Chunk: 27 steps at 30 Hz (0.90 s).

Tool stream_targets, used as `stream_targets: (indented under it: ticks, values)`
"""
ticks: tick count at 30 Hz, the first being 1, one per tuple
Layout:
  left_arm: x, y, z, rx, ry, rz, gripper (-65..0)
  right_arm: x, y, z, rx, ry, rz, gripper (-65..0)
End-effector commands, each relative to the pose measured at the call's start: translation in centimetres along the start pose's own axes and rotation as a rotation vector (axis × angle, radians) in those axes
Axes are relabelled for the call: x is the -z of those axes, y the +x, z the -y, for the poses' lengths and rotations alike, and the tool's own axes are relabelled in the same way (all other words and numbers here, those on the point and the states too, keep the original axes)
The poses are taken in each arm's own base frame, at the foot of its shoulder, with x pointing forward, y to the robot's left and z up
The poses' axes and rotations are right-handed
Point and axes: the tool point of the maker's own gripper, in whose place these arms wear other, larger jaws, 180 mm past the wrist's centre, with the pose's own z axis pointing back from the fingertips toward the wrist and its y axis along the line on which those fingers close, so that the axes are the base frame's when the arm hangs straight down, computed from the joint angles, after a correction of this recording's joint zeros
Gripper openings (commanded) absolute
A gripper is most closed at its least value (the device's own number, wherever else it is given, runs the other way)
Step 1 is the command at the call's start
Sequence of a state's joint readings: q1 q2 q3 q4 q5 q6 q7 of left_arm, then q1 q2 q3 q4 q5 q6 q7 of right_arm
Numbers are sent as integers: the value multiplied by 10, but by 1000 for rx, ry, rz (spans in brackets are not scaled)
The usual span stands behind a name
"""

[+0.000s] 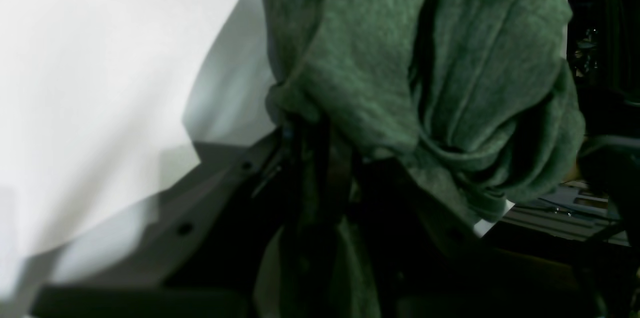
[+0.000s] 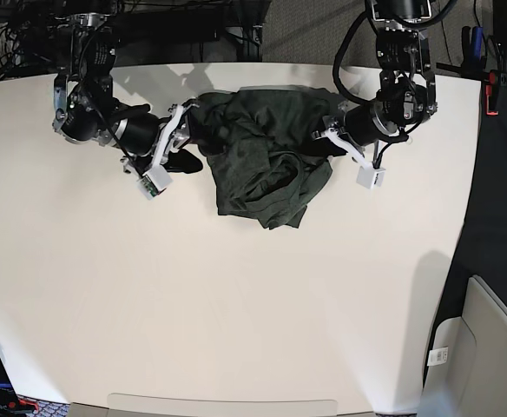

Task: Fold the T-shirt properly
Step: 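Release and regrasp the folded bundle edge with the right gripper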

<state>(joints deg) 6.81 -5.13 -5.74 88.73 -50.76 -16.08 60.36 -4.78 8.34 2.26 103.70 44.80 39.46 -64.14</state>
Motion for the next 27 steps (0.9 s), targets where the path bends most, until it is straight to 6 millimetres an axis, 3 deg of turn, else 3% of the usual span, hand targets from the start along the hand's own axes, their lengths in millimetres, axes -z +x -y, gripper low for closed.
stream_targets:
  ticks: [1, 14, 21, 27]
  values:
    - [-1, 4, -1, 13, 12, -2, -581, 0, 19, -3, -36, 14, 55, -340]
    - [-2, 2, -1, 15, 12, -4, -581, 2, 18, 8, -80, -47, 29, -340]
    - [-2, 2, 0, 15, 8, -5, -581, 21, -7, 11, 28, -18, -17, -340]
    - [-2, 2, 0, 15, 8, -7, -581, 23, -6, 12, 28, -17, -18, -366]
